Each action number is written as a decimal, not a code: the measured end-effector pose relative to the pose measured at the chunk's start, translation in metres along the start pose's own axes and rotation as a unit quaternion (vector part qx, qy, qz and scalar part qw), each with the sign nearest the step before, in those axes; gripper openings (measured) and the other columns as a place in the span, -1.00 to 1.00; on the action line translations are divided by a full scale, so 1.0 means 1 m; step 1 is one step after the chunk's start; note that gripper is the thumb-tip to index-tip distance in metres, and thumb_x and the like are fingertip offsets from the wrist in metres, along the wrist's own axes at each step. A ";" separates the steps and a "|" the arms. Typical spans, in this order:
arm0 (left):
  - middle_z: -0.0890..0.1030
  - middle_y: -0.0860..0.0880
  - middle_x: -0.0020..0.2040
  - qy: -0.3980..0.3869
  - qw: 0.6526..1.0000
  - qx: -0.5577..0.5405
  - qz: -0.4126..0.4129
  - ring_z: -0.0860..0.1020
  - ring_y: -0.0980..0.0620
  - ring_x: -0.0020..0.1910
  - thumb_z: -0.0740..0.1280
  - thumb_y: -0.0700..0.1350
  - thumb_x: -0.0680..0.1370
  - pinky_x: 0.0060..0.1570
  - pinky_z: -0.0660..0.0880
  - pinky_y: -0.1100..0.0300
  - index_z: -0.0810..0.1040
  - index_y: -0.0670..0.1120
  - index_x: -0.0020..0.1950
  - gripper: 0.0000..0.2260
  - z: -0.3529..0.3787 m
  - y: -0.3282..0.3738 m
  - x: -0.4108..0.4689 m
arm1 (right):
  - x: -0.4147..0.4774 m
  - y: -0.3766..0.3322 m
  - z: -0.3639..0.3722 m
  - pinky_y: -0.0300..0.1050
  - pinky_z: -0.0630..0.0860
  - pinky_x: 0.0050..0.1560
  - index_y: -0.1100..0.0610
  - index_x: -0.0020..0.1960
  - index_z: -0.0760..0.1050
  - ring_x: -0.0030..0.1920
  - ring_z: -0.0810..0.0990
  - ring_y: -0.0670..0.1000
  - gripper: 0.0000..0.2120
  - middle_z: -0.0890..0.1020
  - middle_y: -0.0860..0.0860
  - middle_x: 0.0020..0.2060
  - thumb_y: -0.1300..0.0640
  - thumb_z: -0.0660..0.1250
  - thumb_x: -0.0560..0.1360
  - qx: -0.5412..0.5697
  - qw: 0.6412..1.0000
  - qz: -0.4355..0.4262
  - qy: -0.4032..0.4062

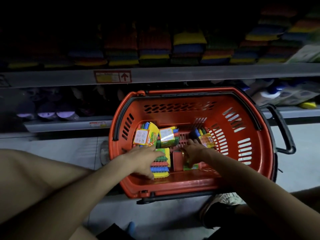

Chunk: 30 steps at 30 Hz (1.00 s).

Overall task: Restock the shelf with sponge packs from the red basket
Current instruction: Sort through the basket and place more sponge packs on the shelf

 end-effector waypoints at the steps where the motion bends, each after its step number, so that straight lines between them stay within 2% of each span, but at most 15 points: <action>1: 0.34 -0.08 0.51 -0.006 0.999 -0.040 -0.005 0.39 -0.12 0.43 0.48 0.16 0.50 0.34 0.41 -0.03 0.13 0.14 0.65 -0.19 0.001 -0.002 0.001 | -0.001 0.000 -0.001 0.11 0.37 0.46 0.09 0.55 0.29 0.43 0.29 0.24 -0.22 0.28 0.19 0.45 -0.01 0.51 0.42 0.000 1.000 -0.001 0.008; 3: 0.37 -0.07 0.47 -0.014 0.997 -0.078 -0.009 0.44 -0.09 0.36 0.48 0.14 0.51 0.29 0.47 0.02 0.15 0.14 0.65 -0.21 0.002 -0.004 0.003 | -0.004 -0.002 -0.005 0.07 0.38 0.42 0.15 0.52 0.28 0.42 0.33 0.22 -0.22 0.31 0.19 0.43 0.02 0.53 0.40 0.016 1.000 -0.004 0.024; 6: 0.36 -0.09 0.47 -0.010 1.000 -0.013 -0.018 0.46 -0.13 0.36 0.50 0.19 0.49 0.28 0.50 -0.03 0.11 0.09 0.66 -0.14 -0.001 -0.001 0.005 | -0.008 -0.001 -0.009 0.05 0.46 0.37 0.16 0.50 0.20 0.37 0.48 0.22 -0.09 0.45 0.19 0.40 0.04 0.63 0.33 0.064 0.998 -0.013 0.009; 8: 0.40 -0.09 0.45 -0.011 1.000 0.006 -0.014 0.48 -0.14 0.34 0.51 0.16 0.49 0.25 0.52 -0.03 0.15 0.04 0.65 -0.15 -0.002 0.006 0.007 | -0.012 0.002 -0.012 0.04 0.52 0.28 0.13 0.49 0.16 0.30 0.57 0.22 -0.06 0.54 0.19 0.35 0.01 0.65 0.31 0.068 0.998 -0.016 0.006; 11: 0.59 -0.07 0.21 0.000 1.000 0.006 0.009 0.57 -0.09 0.12 0.50 0.02 0.52 0.07 0.58 0.01 0.29 0.01 0.59 -0.31 -0.008 0.020 0.009 | -0.018 0.006 -0.017 -0.02 0.51 0.19 0.09 0.47 0.19 0.24 0.58 0.20 -0.09 0.56 0.16 0.30 -0.11 0.63 0.31 0.031 0.998 -0.023 0.050; 13: 0.59 -0.05 0.00 0.011 1.000 0.007 0.014 0.55 -0.07 -0.04 0.50 -0.05 0.52 -0.05 0.57 0.05 0.31 0.00 0.58 -0.33 -0.017 0.029 0.006 | -0.023 0.010 -0.020 -0.02 0.49 0.21 0.07 0.46 0.21 0.25 0.56 0.17 -0.11 0.54 0.14 0.31 -0.19 0.59 0.32 0.017 0.997 -0.026 0.073; 14: 0.60 -0.06 -0.01 0.018 1.000 0.013 0.014 0.57 -0.09 -0.01 0.51 -0.04 0.51 -0.03 0.58 0.03 0.32 0.01 0.58 -0.31 -0.022 0.033 0.003 | -0.027 0.012 -0.021 0.01 0.47 0.26 0.06 0.48 0.21 0.28 0.54 0.17 -0.10 0.52 0.13 0.33 -0.23 0.57 0.33 0.007 0.997 -0.021 0.078; 17: 0.64 -0.06 0.20 0.062 0.998 0.021 0.018 0.60 -0.12 0.17 0.52 -0.02 0.47 0.07 0.59 -0.01 0.31 0.10 0.58 -0.29 -0.042 0.040 -0.004 | -0.041 0.015 -0.035 0.13 0.35 0.43 0.03 0.48 0.34 0.41 0.41 0.22 -0.23 0.42 0.14 0.39 -0.32 0.44 0.41 0.010 0.993 0.003 0.121; 18: 0.64 -0.02 0.23 0.092 0.995 0.016 0.028 0.59 -0.10 0.19 0.50 -0.02 0.47 0.07 0.59 -0.02 0.31 0.15 0.57 -0.30 -0.052 0.042 -0.008 | -0.049 0.016 -0.044 0.13 0.37 0.42 0.05 0.42 0.43 0.40 0.42 0.24 -0.32 0.44 0.17 0.36 -0.31 0.41 0.45 0.049 0.988 0.008 0.145; 20: 0.58 0.09 0.35 0.165 0.985 0.002 0.056 0.57 -0.02 0.27 0.45 -0.01 0.46 0.10 0.58 -0.02 0.30 0.23 0.55 -0.32 -0.074 0.046 -0.020 | -0.068 0.017 -0.062 0.05 0.47 0.26 0.16 0.23 0.57 0.28 0.51 0.24 -0.53 0.56 0.21 0.22 -0.19 0.38 0.53 0.156 0.971 -0.002 0.179; 23: 0.46 0.21 0.47 0.271 0.958 -0.040 0.080 0.49 0.09 0.38 0.39 -0.05 0.43 0.17 0.56 0.03 0.30 0.26 0.55 -0.30 -0.103 0.047 -0.043 | -0.102 0.020 -0.087 -0.07 0.46 -0.04 0.23 0.09 0.64 0.06 0.65 0.17 -0.72 0.70 0.17 -0.01 0.02 0.32 0.62 0.314 0.931 -0.009 0.184; 25: 0.40 0.21 0.53 0.312 0.945 -0.056 0.081 0.40 0.12 0.48 0.36 -0.07 0.43 0.27 0.53 0.01 0.30 0.26 0.56 -0.29 -0.114 0.046 -0.053 | -0.122 0.022 -0.100 -0.09 0.43 -0.07 0.25 0.10 0.63 -0.05 0.61 0.14 -0.71 0.65 0.14 -0.08 0.03 0.30 0.65 0.426 0.890 -0.007 0.164; 28: 0.35 0.17 0.57 0.377 0.921 -0.052 0.087 0.27 0.12 0.57 0.39 -0.14 0.46 0.39 0.47 0.02 0.32 0.25 0.56 -0.30 -0.124 0.053 -0.064 | -0.154 0.020 -0.115 -0.01 0.56 -0.02 0.15 0.27 0.57 0.00 0.66 0.17 -0.57 0.67 0.17 0.04 -0.17 0.31 0.61 0.622 0.774 -0.006 0.117; 30: 0.37 0.15 0.57 0.433 0.895 -0.037 0.105 0.25 0.11 0.59 0.41 -0.20 0.48 0.35 0.45 0.10 0.37 0.22 0.55 -0.32 -0.129 0.063 -0.072 | -0.174 0.013 -0.122 0.03 0.66 0.01 0.04 0.32 0.52 0.10 0.71 0.19 -0.54 0.65 0.21 0.15 -0.23 0.36 0.56 0.700 0.709 -0.021 0.084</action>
Point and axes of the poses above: each hand's wrist, its own x-axis towards the middle knuckle, its own z-axis out of the palm, y = z × x, the point moved 6 cm from there along x, towards the middle knuckle
